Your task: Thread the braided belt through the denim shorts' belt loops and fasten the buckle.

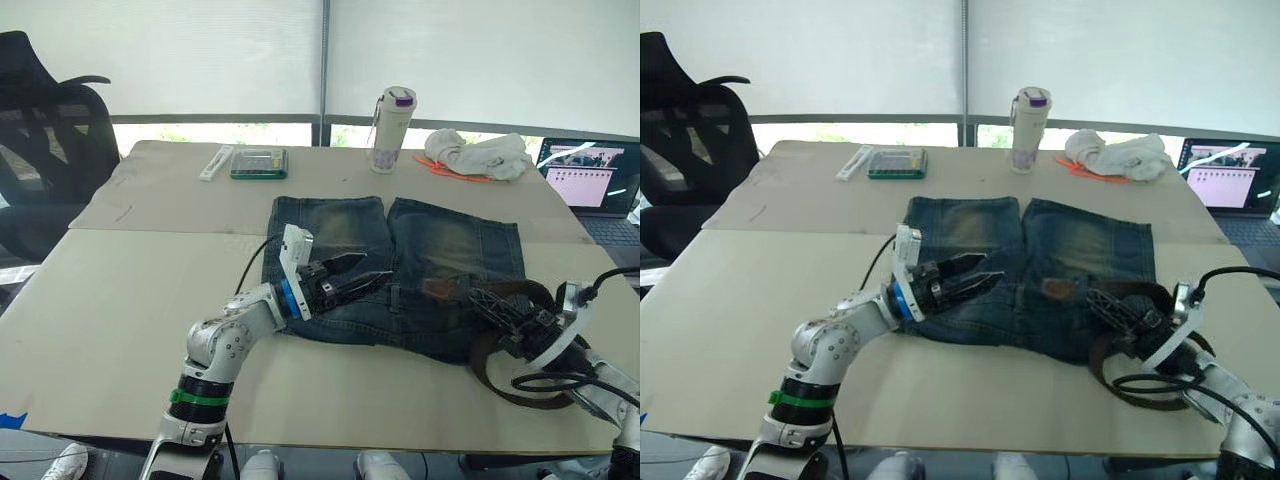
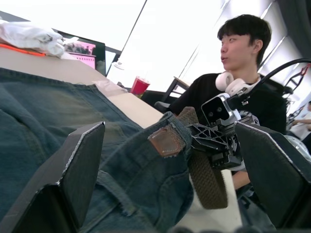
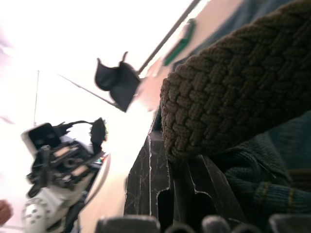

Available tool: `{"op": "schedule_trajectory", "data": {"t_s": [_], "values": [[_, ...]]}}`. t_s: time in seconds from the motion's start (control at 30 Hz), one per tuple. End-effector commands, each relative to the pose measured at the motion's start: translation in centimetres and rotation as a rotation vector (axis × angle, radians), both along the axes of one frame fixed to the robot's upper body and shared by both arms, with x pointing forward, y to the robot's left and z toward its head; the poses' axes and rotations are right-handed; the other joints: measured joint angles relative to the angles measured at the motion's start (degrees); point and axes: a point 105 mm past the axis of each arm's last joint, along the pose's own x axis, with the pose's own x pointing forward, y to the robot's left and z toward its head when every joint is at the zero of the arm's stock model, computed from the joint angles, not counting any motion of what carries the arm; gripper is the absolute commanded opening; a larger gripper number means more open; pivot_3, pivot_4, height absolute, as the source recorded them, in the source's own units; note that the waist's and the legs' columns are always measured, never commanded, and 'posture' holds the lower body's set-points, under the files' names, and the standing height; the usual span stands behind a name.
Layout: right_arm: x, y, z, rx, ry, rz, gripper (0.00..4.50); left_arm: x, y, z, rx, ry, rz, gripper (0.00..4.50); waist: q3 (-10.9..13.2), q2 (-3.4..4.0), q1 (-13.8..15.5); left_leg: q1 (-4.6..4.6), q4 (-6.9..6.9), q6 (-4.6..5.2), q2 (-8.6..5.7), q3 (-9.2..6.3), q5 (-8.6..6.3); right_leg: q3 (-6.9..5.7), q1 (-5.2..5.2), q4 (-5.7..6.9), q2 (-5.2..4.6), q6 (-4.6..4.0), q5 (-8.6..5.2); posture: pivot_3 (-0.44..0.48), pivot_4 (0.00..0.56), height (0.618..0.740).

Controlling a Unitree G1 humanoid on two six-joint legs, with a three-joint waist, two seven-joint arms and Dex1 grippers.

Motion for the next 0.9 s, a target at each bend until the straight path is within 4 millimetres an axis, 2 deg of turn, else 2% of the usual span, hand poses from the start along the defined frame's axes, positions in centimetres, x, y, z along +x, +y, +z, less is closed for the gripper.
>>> {"op": "schedule_trajectory", "data": {"t_s": [0.03,0.17,0.4,0.57,0.8,0.83,0.87,0.9], "values": [[-0.5,1.4,1.9,0.011,-0.096,0.057,0.0,-0.4,-1.0,-0.6,0.023,0.024,-0.036,4.49,0.0,0.0,0.07,0.0,0.0,0.0,0.0,0.0,0.0,0.0,0.0,-0.01,0.0,0.0,0.0,0.0,0.15,0.737],[-0.5,3.4,2.1,-0.028,-0.114,0.106,0.0,-1.0,-1.5,-0.8,0.032,0.018,-0.065,4.49,0.0,0.0,0.0,0.0,0.0,0.0,0.0,0.0,0.0,0.0,-0.01,-0.01,0.0,0.0,0.0,0.0,0.15,0.737],[0.0,6.7,2.7,-0.001,-0.164,0.157,0.0,-0.8,-1.1,-1.2,0.043,0.028,-0.056,4.49,-0.01,0.01,-0.07,0.0,0.0,0.0,0.01,-0.01,0.0,0.0,-0.02,0.01,0.01,0.0,0.0,0.0,0.15,0.737],[0.2,6.7,2.5,-0.002,-0.163,0.14,0.0,-1.0,-1.2,-1.0,0.022,0.027,-0.068,3.0,-0.01,0.01,0.2,-0.03,0.0,0.0,-0.01,-0.02,0.0,-0.01,-0.02,-0.01,-0.01,0.0,0.0,0.0,0.15,0.737],[-0.2,6.2,2.4,-0.025,-0.161,0.13,0.0,-0.9,-1.7,-0.7,0.003,0.016,-0.073,0.61,-0.01,0.01,0.13,-0.02,0.0,0.0,0.0,-0.03,0.0,-0.02,-0.02,-0.01,0.0,0.0,0.0,0.0,0.15,0.737],[-0.2,6.1,2.5,-0.032,-0.167,0.121,0.0,-0.9,-1.8,-0.7,0.0,0.016,-0.072,0.58,-0.01,0.01,0.13,-0.02,0.0,0.0,0.0,-0.03,0.0,-0.02,-0.02,-0.02,0.0,0.0,0.0,0.0,0.15,0.737],[-0.2,5.9,2.5,-0.041,-0.174,0.107,0.79,-0.9,-1.9,-0.7,0.0,0.015,-0.071,0.01,-0.01,0.01,0.14,-0.02,0.0,0.0,0.0,-0.03,0.0,-0.02,-0.02,-0.02,0.0,0.0,0.0,0.0,0.15,0.737],[-0.1,5.8,2.5,-0.047,-0.178,0.097,1.01,-0.8,-1.9,-0.7,0.0,0.015,-0.071,0.0,-0.01,0.01,0.15,-0.02,0.0,0.0,0.0,-0.03,0.0,-0.02,-0.02,-0.02,0.0,0.0,0.0,0.0,0.15,0.737]]}}
